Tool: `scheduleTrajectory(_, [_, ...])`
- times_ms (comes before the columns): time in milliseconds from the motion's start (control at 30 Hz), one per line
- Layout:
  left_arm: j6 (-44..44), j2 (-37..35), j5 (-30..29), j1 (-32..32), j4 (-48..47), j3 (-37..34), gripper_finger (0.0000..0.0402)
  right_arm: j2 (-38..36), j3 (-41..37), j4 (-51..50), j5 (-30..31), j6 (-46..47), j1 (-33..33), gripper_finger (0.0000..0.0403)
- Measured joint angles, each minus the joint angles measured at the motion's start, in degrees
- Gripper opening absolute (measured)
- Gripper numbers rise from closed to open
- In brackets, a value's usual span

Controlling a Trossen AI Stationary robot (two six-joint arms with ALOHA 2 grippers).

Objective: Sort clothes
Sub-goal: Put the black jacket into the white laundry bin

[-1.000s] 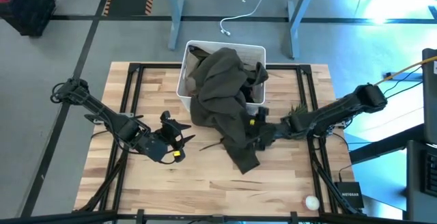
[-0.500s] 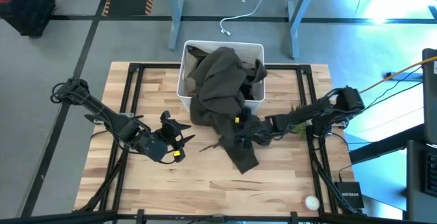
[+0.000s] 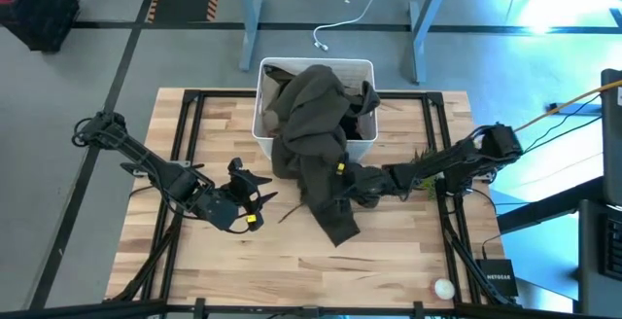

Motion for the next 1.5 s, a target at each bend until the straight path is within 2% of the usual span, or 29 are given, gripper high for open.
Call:
scheduleTrajectory(133, [-0.02, 0.0, 0.0, 0.0, 0.0, 0.0, 0.0172, -5.96, 3.35, -1.03, 2.38, -3.37, 0.05, 0.0015])
scheduleTrajectory(300, [-0.15, 0.0, 0.0, 0.0, 0.04, 0.0, 0.0172, -11.23, 11.3, -4.85, 4.68, -12.65, -0.55, 0.0011])
scheduleTrajectory(400, [-0.17, 0.0, 0.0, 0.0, 0.05, 0.0, 0.0172, -11.99, 19.63, -10.37, 5.39, -20.02, -2.36, 0.0006])
scheduleTrajectory(567, [0.13, 0.0, 0.0, 0.0, 0.02, 0.0, 0.0172, -10.13, 38.88, -23.25, 5.33, -29.61, -7.54, 0.0005])
scheduleTrajectory(700, [0.17, 0.0, 0.0, 0.0, 0.02, 0.0, 0.0172, -7.62, 53.53, -33.41, 5.34, -30.59, -13.59, 0.0004])
scheduleTrajectory(800, [0.2, 0.0, 0.0, 0.0, 0.0, 0.0, 0.0172, -6.57, 59.81, -41.43, 5.18, -28.28, -17.73, 0.0004])
scheduleTrajectory(1000, [0.22, 0.0, 0.0, 0.0, -0.13, 0.0, 0.0172, -5.72, 58.4, -55.8, 4.76, -20.53, -25.08, 0.0005])
scheduleTrajectory(1167, [0.22, 0.0, 0.0, 0.0, -0.07, 0.0, 0.0172, -3.41, 51.84, -62.4, 1.11, -5.99, -30.77, 0.0028])
scheduleTrajectory(1233, [0.22, 0.0, 0.0, 0.0, -0.01, 0.0, 0.0172, -2.28, 49.48, -64.14, -1.3, -0.56, -32.22, 0.0051])
scheduleTrajectory(1300, [0.23, 0.0, 0.0, 0.0, 0.02, 0.0, 0.0172, -1.66, 49.06, -65.66, -0.74, -0.14, -32.45, 0.008])
scheduleTrajectory(1400, [0.22, 0.0, 0.0, 0.0, 0.0, 0.0, 0.0172, -2.53, 51.15, -67.77, 3.6, -0.59, -31.16, 0.0131])
scheduleTrajectory(1500, [0.22, 0.0, 1.08, 0.0, -0.07, 0.0, 0.0172, -4.01, 57.74, -74.33, 8.5, -1.47, -27.77, 0.018])
